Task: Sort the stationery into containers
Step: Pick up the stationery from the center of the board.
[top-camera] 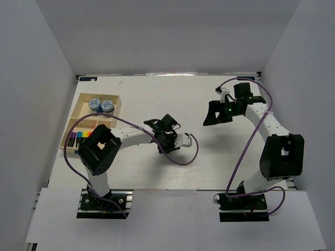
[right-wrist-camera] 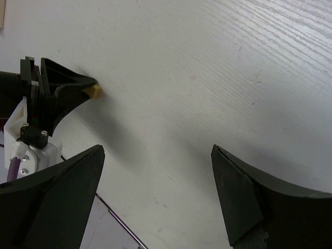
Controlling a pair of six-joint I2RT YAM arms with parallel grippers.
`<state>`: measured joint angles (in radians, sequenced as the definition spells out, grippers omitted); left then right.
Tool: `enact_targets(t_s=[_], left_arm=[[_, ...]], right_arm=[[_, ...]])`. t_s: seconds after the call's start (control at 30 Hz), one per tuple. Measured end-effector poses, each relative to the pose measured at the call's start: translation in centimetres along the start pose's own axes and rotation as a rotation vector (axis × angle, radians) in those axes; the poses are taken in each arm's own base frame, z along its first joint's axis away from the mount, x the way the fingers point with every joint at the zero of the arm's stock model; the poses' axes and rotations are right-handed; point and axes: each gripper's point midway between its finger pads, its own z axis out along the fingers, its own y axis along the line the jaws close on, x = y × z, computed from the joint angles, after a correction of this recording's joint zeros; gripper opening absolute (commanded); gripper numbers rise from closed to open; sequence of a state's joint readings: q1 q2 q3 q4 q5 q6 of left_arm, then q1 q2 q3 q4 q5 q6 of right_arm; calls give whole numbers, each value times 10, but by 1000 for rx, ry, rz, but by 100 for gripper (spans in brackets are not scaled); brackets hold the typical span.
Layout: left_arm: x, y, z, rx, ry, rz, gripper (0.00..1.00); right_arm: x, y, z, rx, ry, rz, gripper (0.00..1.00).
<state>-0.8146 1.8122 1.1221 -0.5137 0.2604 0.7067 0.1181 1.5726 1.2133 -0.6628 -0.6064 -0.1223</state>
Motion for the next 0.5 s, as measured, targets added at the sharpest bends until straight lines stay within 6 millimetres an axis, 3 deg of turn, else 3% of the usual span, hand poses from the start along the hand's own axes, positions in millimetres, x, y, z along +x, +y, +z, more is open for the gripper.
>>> enact_targets(t_s=[0.3, 0.4, 0.5], left_arm=[[5, 12, -6, -62, 33, -147, 3], [6, 41, -22, -126, 38, -279, 0], [7, 96, -60, -228, -10, -457, 0]], right_arm=[[0, 0, 0, 1, 0, 3, 89], [0, 0, 0, 1, 0, 4, 89], [0, 0, 0, 0, -1, 3, 89]])
